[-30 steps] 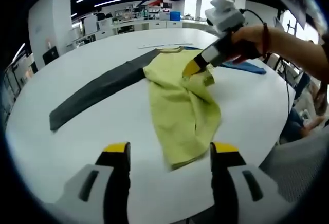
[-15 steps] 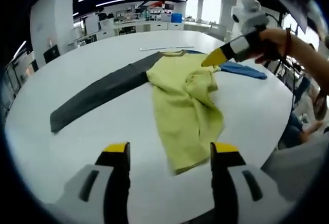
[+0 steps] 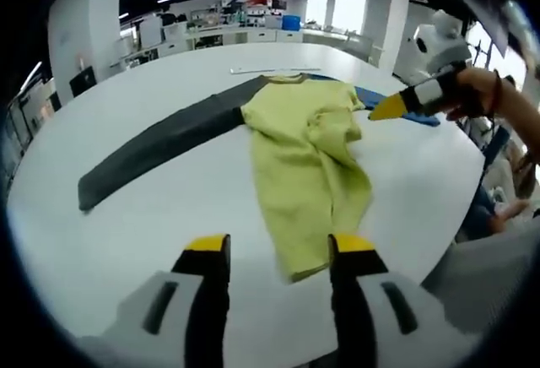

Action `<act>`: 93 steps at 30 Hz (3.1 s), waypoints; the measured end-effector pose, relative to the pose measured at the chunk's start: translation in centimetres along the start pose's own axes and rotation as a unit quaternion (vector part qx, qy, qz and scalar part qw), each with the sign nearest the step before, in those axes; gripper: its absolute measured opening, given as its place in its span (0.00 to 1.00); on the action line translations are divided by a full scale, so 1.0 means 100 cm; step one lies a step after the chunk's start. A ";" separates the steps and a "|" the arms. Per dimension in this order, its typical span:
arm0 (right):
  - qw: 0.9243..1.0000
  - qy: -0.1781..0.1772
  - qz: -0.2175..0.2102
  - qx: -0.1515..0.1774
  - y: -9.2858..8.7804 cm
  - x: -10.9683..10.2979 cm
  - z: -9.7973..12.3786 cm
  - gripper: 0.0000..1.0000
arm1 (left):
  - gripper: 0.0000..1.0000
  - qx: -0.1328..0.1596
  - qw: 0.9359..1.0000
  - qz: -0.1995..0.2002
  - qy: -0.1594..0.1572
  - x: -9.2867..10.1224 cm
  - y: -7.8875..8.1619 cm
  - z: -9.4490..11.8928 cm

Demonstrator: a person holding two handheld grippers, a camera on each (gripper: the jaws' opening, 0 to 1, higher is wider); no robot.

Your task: Fold the garment on the visible template until the final outline fits inside the template.

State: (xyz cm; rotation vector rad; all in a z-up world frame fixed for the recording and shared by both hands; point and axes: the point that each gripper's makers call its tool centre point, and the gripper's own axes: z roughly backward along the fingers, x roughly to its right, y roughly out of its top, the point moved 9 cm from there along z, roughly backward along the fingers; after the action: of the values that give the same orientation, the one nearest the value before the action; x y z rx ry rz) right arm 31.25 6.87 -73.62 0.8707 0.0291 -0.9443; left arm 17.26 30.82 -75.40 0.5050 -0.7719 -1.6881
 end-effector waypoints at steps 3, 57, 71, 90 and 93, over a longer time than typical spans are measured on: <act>1.000 -0.002 -0.003 0.001 -0.003 0.005 -0.003 0.15 | 0.38 -0.002 1.000 0.001 -0.001 0.000 -0.002 0.000; 0.999 0.019 -0.037 0.034 -0.028 0.025 0.029 0.00 | 0.00 -0.034 0.999 -0.007 0.020 0.006 -0.011 0.001; 0.999 -0.006 -0.023 0.040 -0.045 0.034 0.067 0.00 | 0.00 -0.024 0.999 -0.012 0.017 0.010 -0.005 0.017; 0.997 -0.052 -0.031 0.045 -0.073 0.045 0.112 0.00 | 0.00 -0.001 1.000 0.021 0.012 0.005 -0.005 0.032; 0.997 -0.057 -0.032 0.044 -0.077 0.042 0.117 0.00 | 0.00 -0.003 1.000 0.024 0.012 0.004 -0.006 0.034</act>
State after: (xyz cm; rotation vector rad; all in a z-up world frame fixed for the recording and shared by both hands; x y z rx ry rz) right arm 24.38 -5.95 -72.24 0.9004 -0.0840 -1.0606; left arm 14.41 31.25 -73.43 0.4984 -0.7565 -1.6364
